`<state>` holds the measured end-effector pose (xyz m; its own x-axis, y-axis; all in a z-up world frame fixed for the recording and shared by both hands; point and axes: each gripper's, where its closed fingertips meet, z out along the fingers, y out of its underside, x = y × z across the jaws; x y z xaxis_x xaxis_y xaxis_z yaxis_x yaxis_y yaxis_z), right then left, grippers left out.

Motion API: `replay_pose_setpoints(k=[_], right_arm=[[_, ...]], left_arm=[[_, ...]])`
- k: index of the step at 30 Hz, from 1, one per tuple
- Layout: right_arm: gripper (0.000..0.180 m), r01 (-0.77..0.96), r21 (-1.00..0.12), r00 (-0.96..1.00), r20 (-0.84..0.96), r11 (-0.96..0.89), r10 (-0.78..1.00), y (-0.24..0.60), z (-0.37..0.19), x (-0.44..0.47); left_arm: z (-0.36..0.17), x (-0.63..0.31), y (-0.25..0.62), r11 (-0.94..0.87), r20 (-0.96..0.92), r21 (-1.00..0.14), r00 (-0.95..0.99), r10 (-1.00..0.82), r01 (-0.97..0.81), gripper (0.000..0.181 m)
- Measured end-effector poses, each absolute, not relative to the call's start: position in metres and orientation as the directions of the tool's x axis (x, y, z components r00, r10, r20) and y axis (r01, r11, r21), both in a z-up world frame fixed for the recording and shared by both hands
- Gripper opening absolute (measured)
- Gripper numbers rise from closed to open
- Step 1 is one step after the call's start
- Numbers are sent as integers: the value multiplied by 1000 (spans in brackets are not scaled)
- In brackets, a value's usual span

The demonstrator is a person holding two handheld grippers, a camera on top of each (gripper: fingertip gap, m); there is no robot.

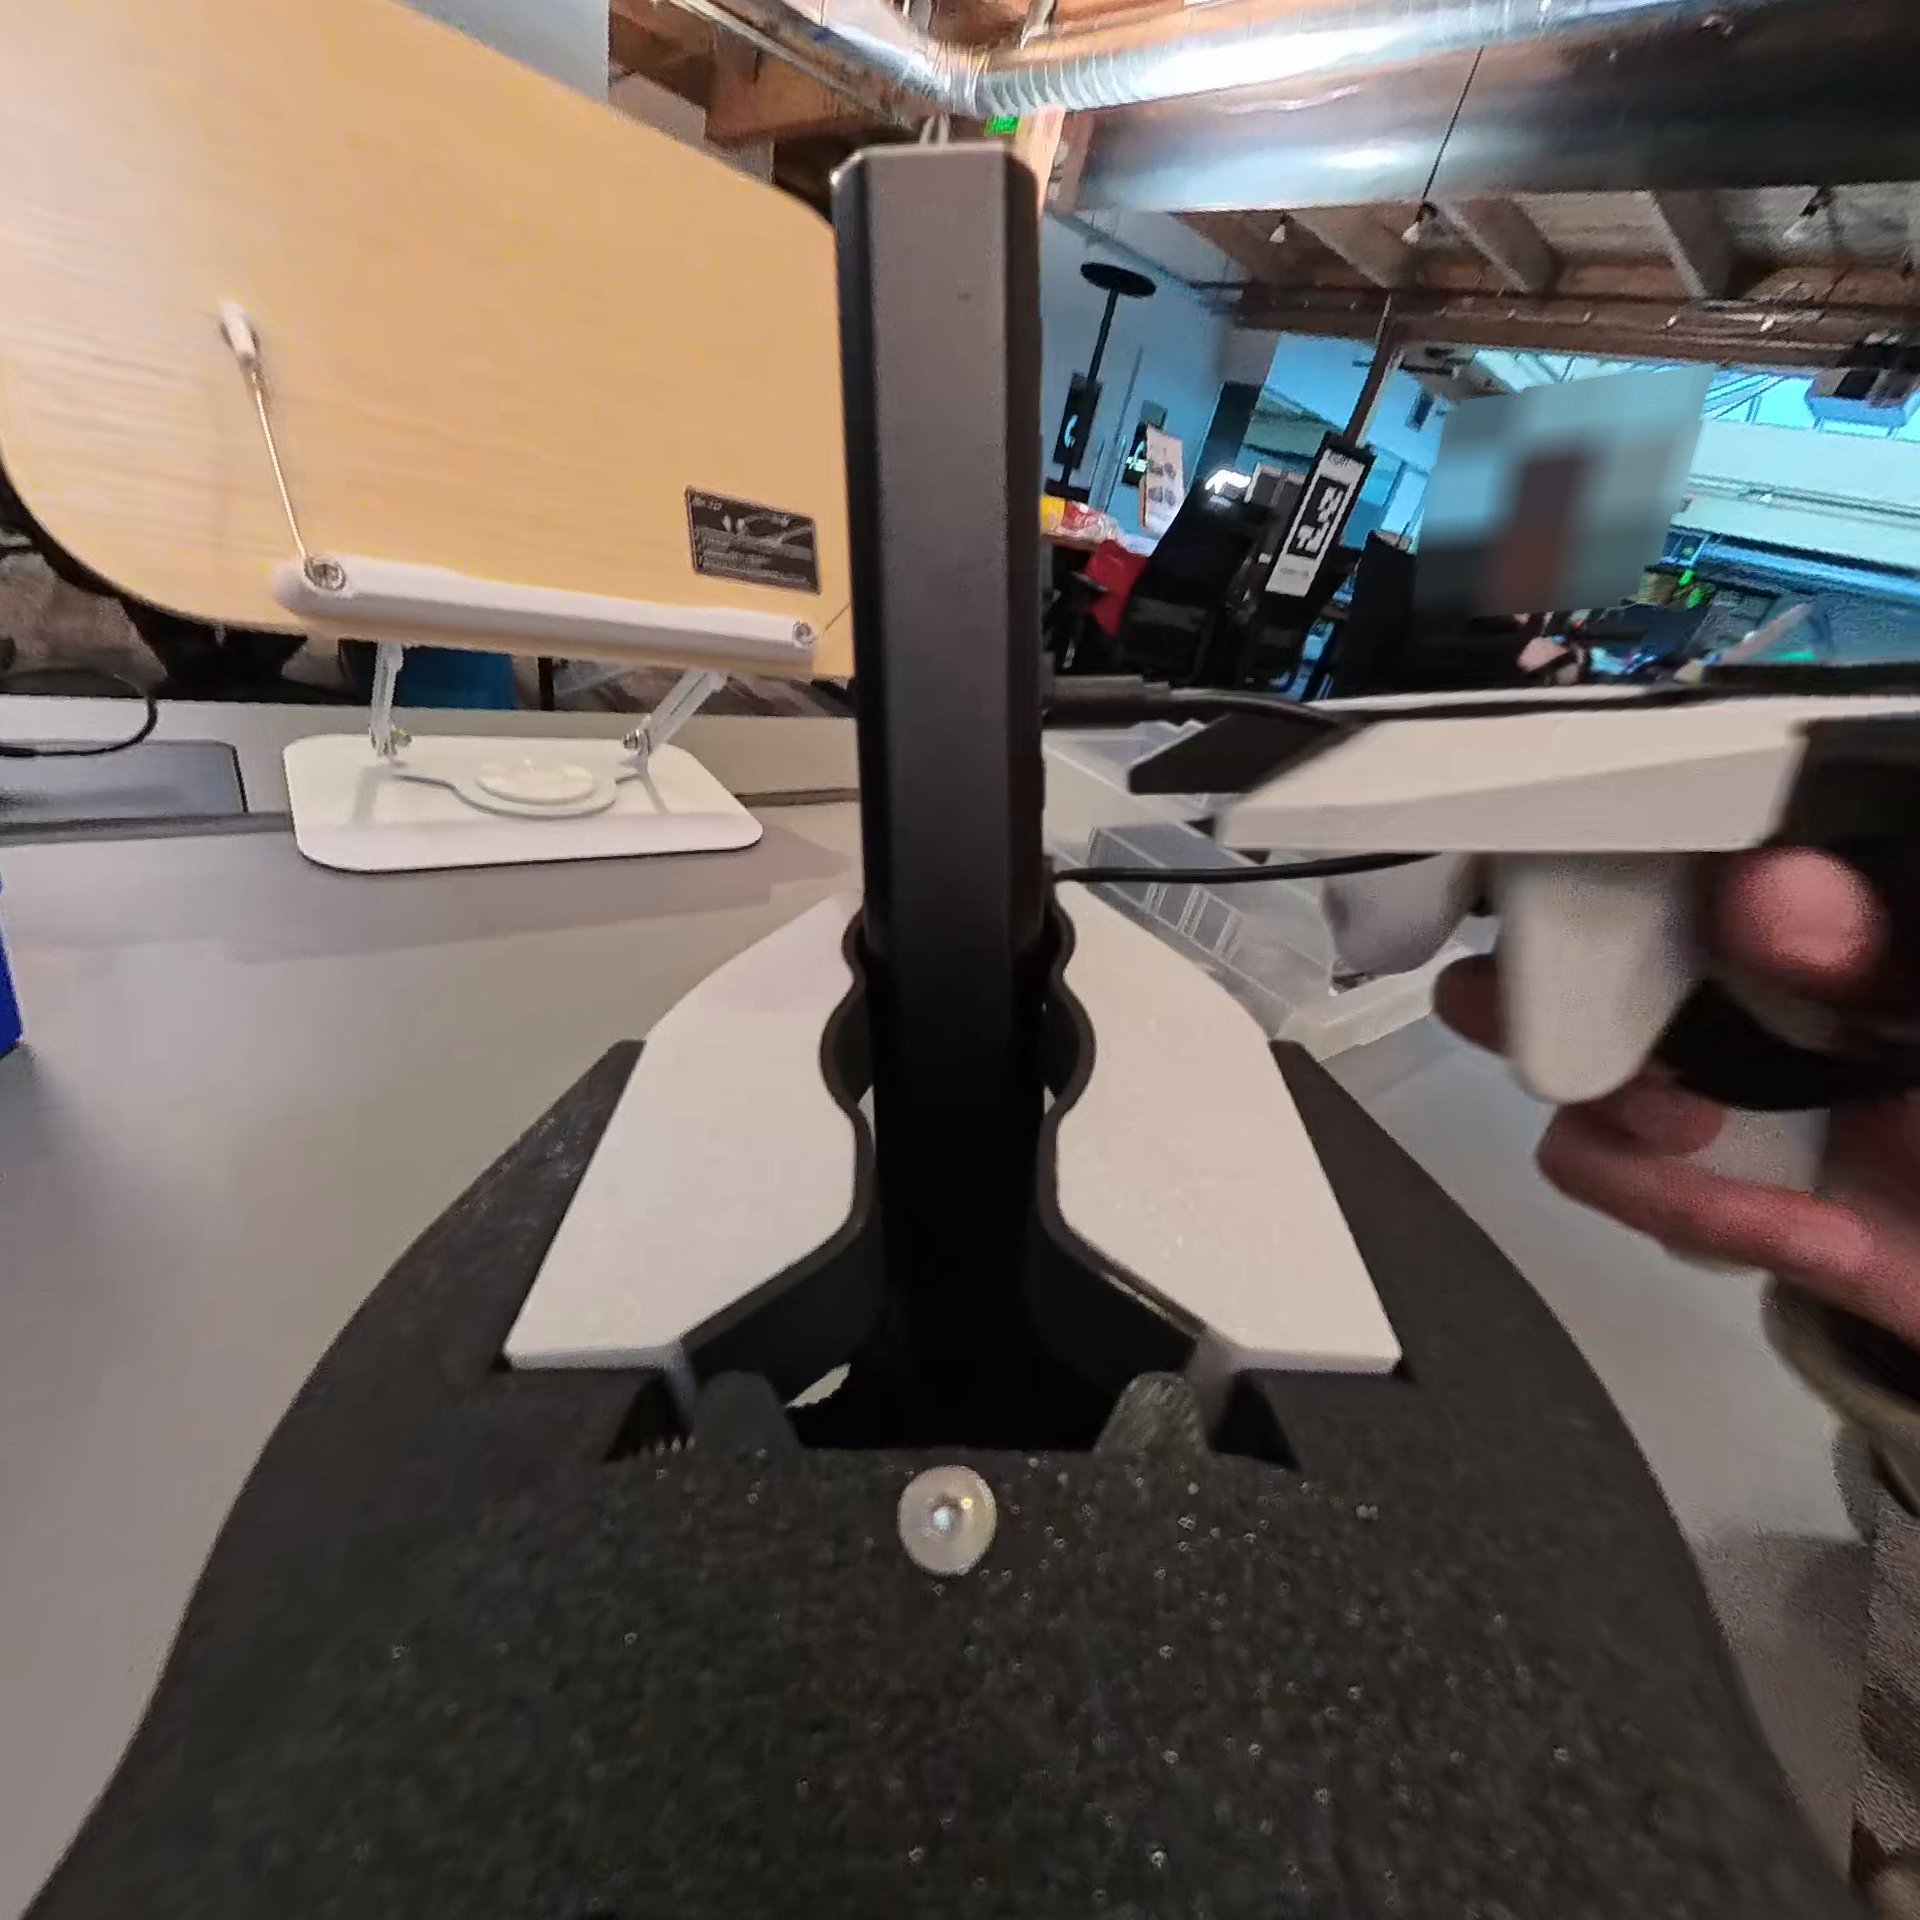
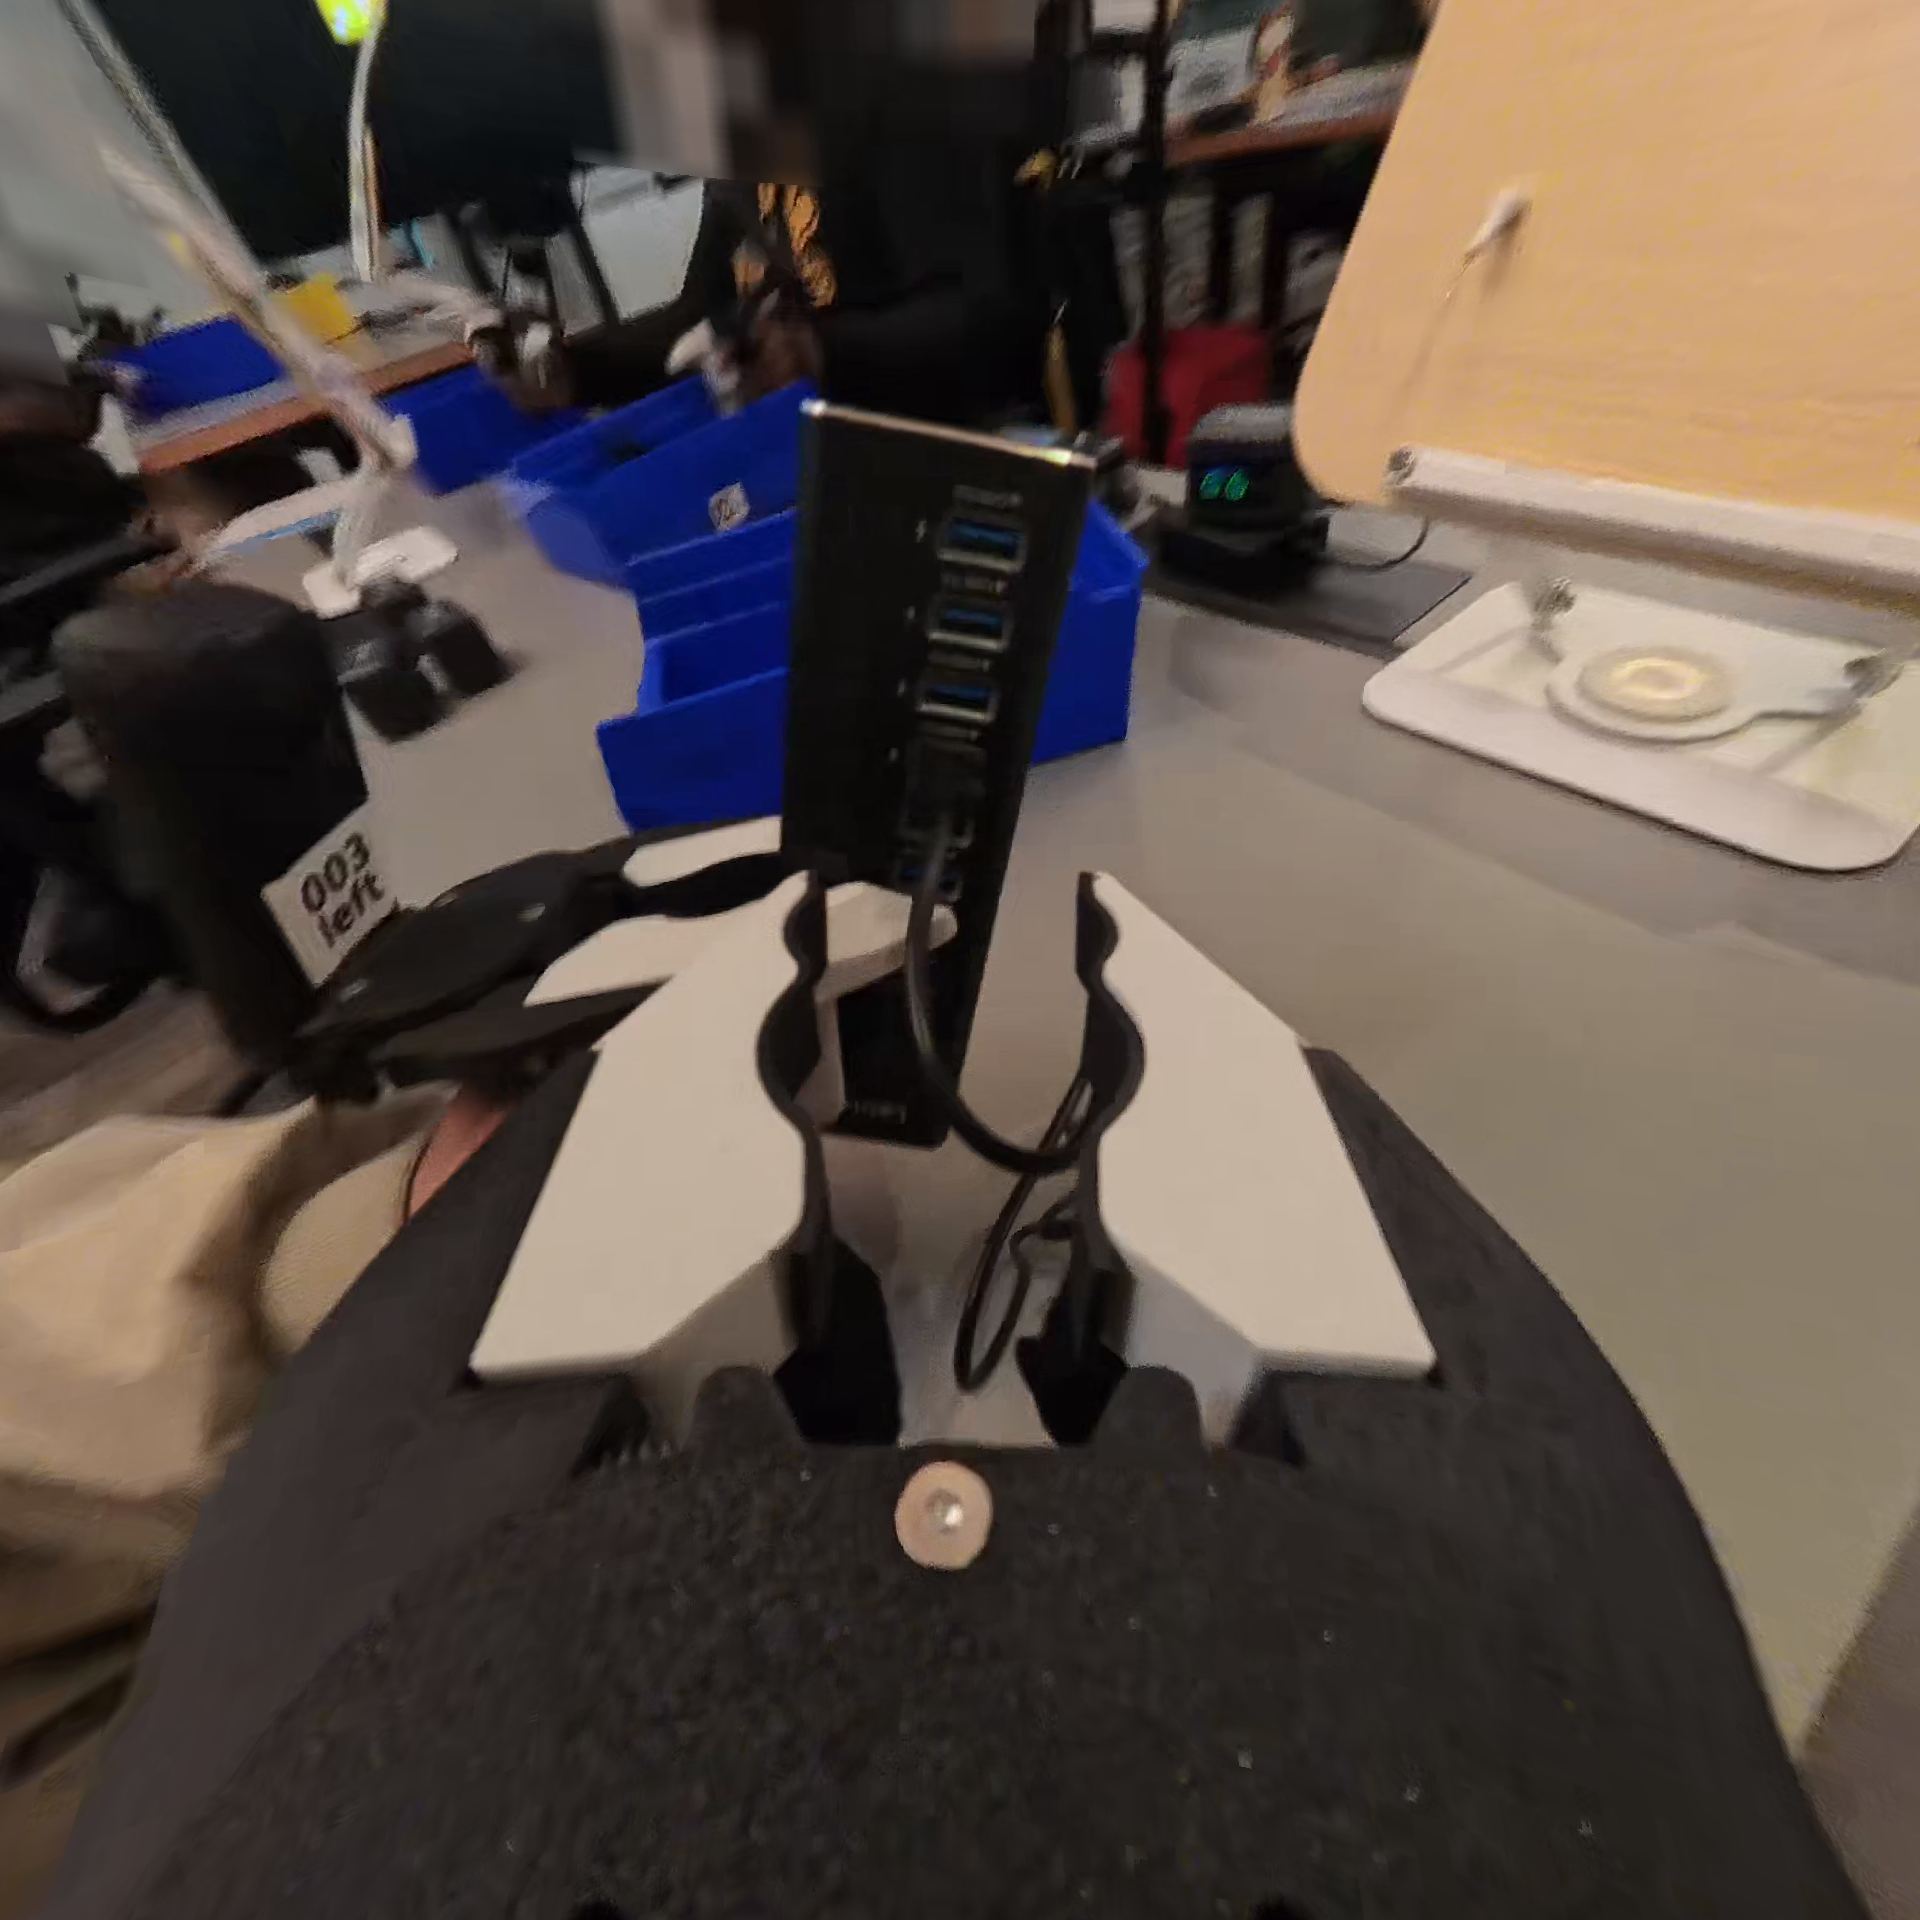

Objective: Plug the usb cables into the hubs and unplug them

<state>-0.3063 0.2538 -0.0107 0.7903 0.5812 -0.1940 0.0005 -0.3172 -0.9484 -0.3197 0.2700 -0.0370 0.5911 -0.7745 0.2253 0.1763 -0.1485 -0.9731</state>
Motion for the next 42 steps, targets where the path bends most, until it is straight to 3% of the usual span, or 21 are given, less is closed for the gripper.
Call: replay_pose_setpoints(k=[3, 7, 12, 17, 24, 28, 32, 36, 39, 42], right_arm=[[42, -80, -960, 799, -223, -269, 558, 254, -1, -309], [13, -91, -978, 816, -180, -186, 549, 249, 8, -307], [27, -54, -995, 844, -90, -84, 529, 243, 13, -313], [15, -90, -991, 852, -129, -101, 507, 247, 18, -306], [21, -86, -989, 850, -138, -124, 508, 249, 13, -303], [15, -66, -988, 855, -129, -140, 502, 250, 9, -304], [15, -92, -979, 844, -174, -183, 507, 251, 3, -303], [15, -138, -967, 830, -232, -215, 508, 252, -2, -301], [15, -126, -972, 832, -211, -196, 513, 249, 1, -298], [14, -80, -995, 873, -101, -65, 477, 233, 26, -273]], left_arm=[[-30, -315, 262, -108, 206, -973, 562, -801, 203, 28], [-23, -308, 255, -52, 166, -975, 558, -813, 215, 28], [-22, -310, 254, -46, 170, -973, 559, -812, 228, 28], [-22, -308, 254, -19, 137, -978, 567, -812, 209, 28], [-24, -306, 254, -26, 138, -979, 563, -815, 203, 28], [-27, -306, 255, -23, 123, -984, 574, -809, 179, 28], [-35, -310, 264, 22, 13, -999, 647, -762, 46, 29], [-40, -310, 267, -4, 19, -1000, 665, -746, 24, 30], [-41, -318, 276, -72, 105, -994, 689, -717, 76, 29], [-59, -396, 340, -303, 466, -884, 708, -531, 355, 27]])
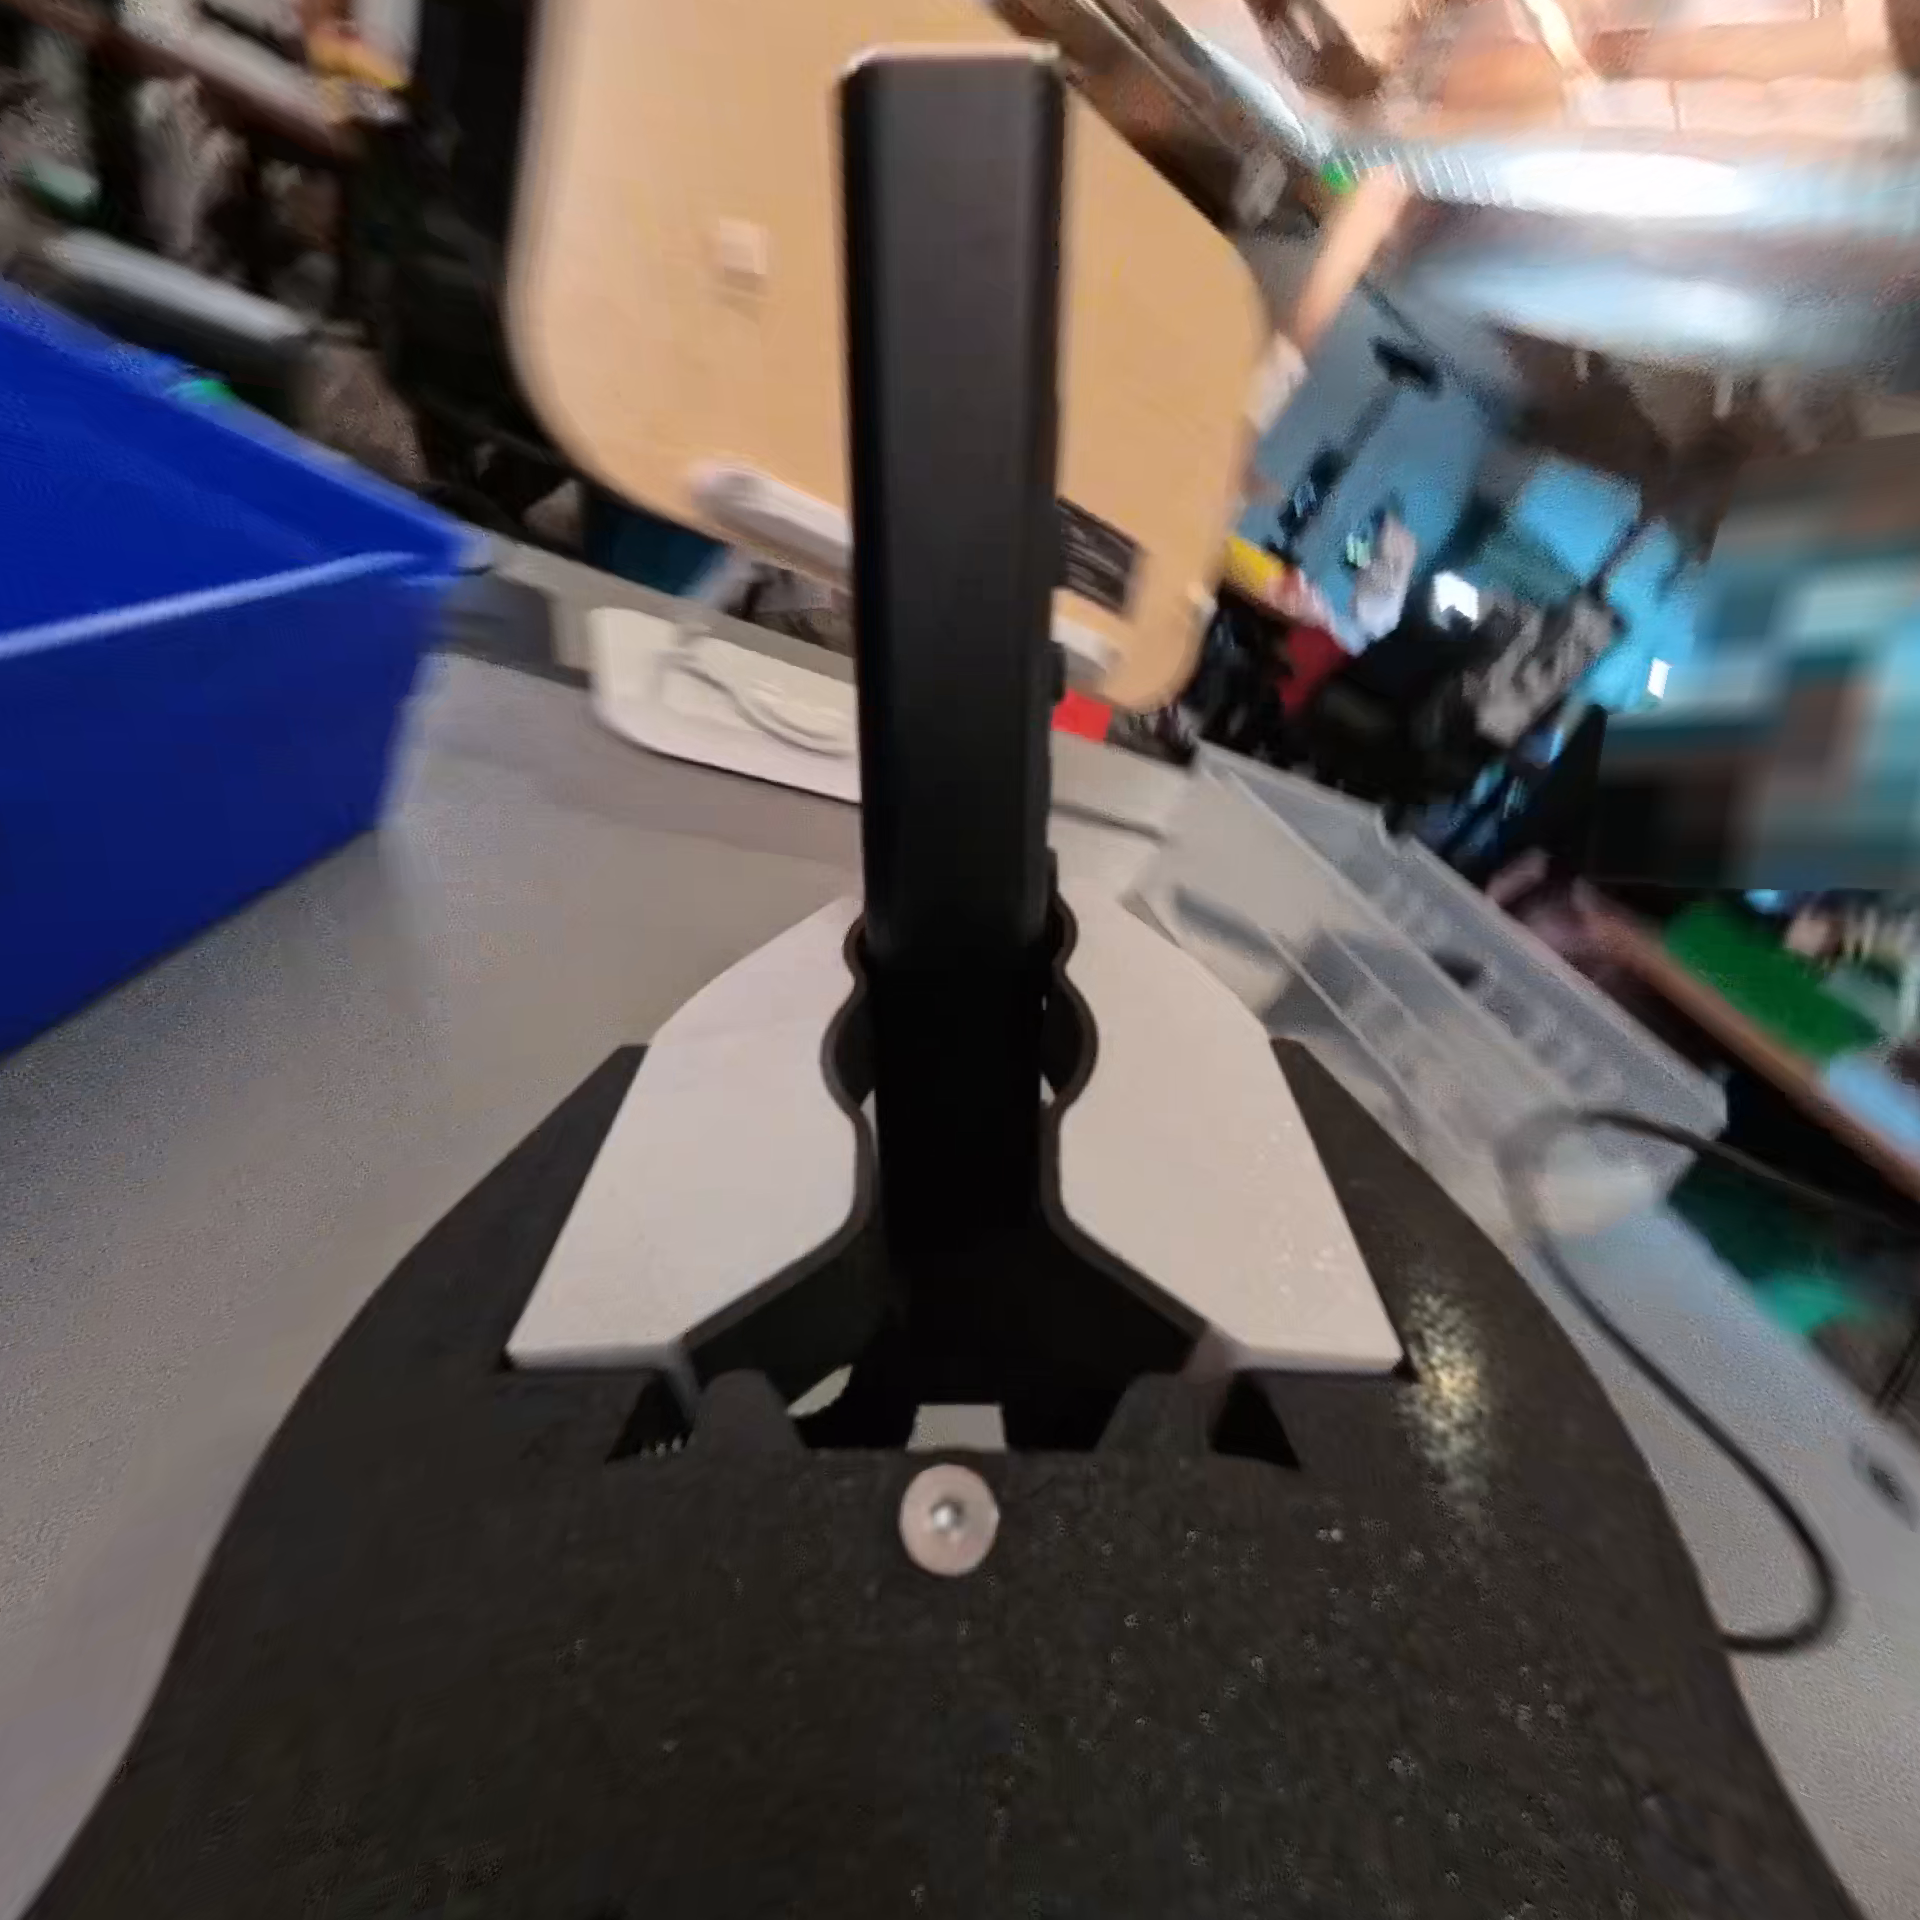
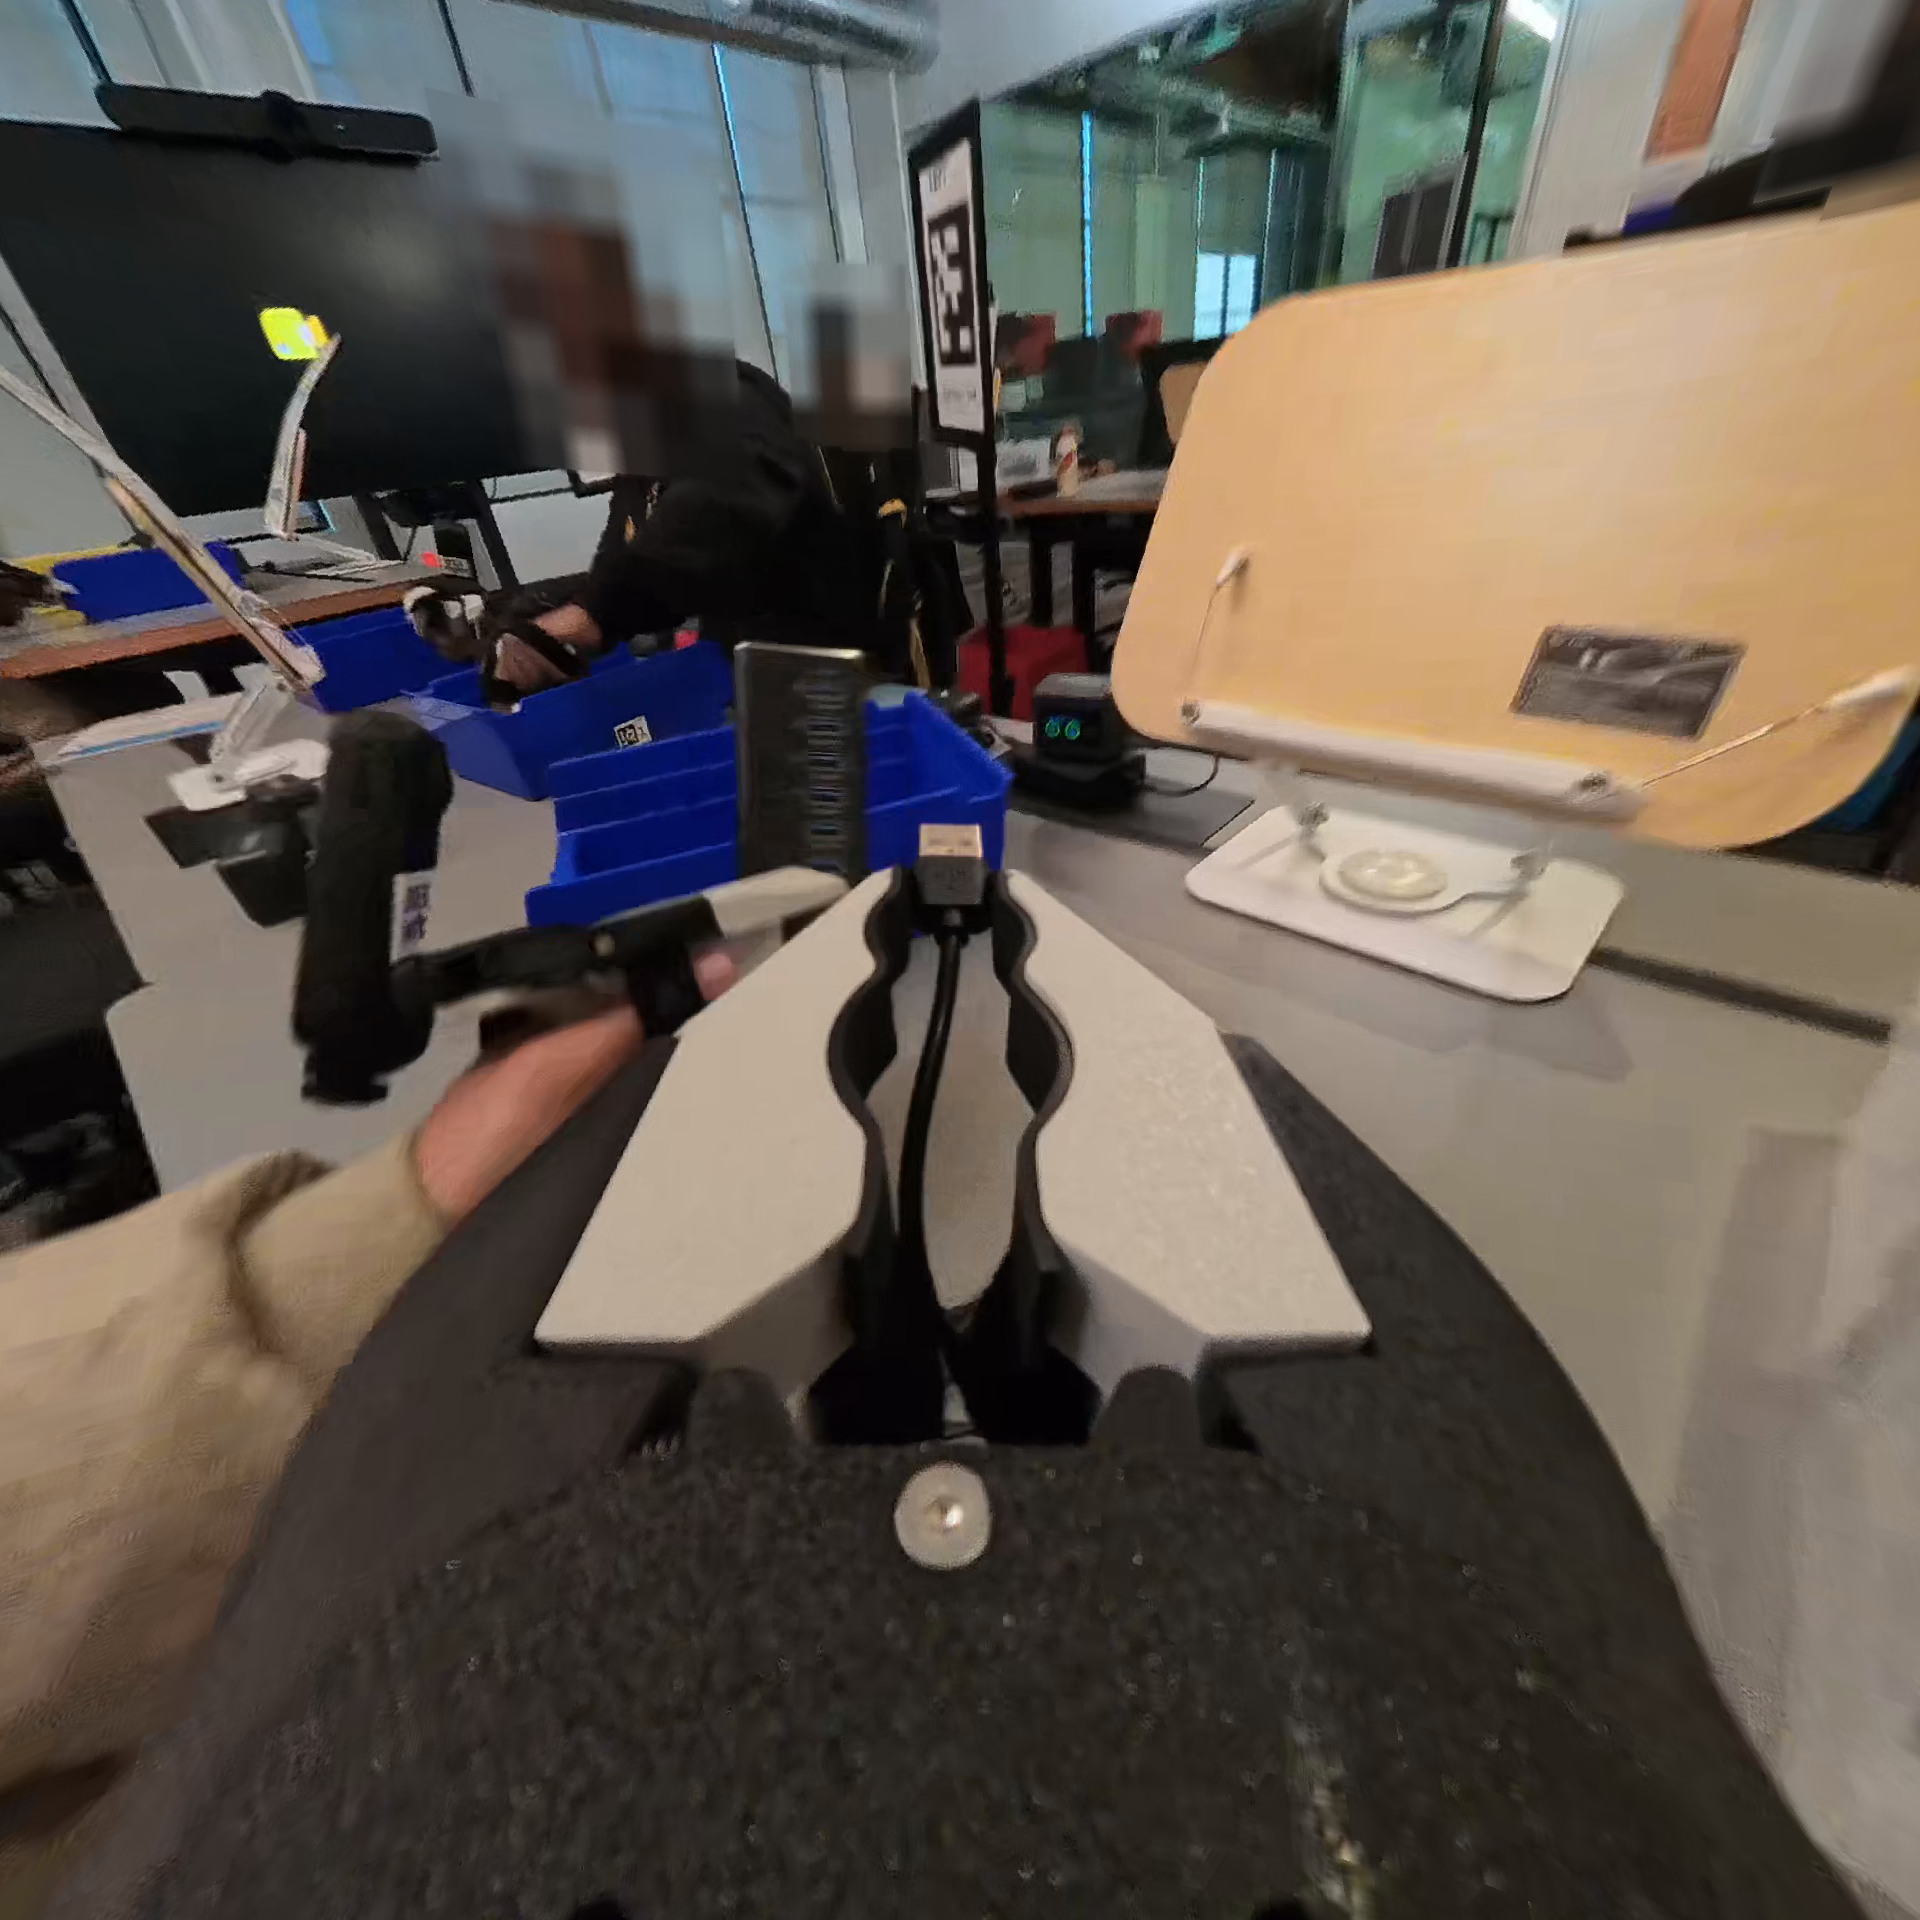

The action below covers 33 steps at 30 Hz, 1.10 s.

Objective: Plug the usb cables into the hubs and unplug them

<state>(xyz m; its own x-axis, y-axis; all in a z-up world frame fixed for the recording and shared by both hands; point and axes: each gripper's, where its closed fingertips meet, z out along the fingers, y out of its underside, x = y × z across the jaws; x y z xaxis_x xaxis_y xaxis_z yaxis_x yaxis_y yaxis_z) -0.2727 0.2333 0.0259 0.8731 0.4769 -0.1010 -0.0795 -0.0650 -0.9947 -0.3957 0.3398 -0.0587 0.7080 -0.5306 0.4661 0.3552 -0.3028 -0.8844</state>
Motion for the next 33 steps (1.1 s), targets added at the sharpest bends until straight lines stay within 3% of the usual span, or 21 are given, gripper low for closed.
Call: replay_pose_setpoints(k=[4, 7, 9, 12, 17, 23, 26, 28, 33], right_arm=[[14, -103, -993, 802, -118, -58, 586, 225, 75, -252], [15, -45, -999, 785, -54, -30, 618, 225, 134, -224], [14, -32, -997, 828, 14, 72, 560, 228, 180, -194], [14, -15, -997, 835, 31, 79, 550, 228, 225, -166], [15, 114, -989, 922, 141, 96, 360, 244, 257, -95], [14, -52, -998, 969, -55, -18, 242, 296, 199, -26], [14, -5, -1000, 996, -5, 6, 93, 313, 166, 2], [14, 1, -999, 1000, 0, -44, 15, 323, 126, 20], [14, -47, -921, 999, -36, -388, -37, 319, -13, 44]], left_arm=[[-20, -413, 344, -209, 435, -885, 579, -689, 416, 28], [-20, -385, 323, -183, 348, -923, 533, -771, 338, 28], [-29, -372, 315, -203, 336, -934, 523, -783, 294, 28], [-31, -366, 311, -223, 348, -930, 505, -790, 292, 28], [-34, -367, 311, -225, 341, -934, 511, -789, 277, 28], [-38, -359, 307, -237, 339, -936, 498, -798, 259, 28], [-39, -354, 303, -231, 323, -943, 495, -807, 239, 28], [-39, -351, 300, -226, 310, -948, 485, -818, 224, 28], [-40, -346, 295, -203, 273, -960, 485, -831, 192, 28]])
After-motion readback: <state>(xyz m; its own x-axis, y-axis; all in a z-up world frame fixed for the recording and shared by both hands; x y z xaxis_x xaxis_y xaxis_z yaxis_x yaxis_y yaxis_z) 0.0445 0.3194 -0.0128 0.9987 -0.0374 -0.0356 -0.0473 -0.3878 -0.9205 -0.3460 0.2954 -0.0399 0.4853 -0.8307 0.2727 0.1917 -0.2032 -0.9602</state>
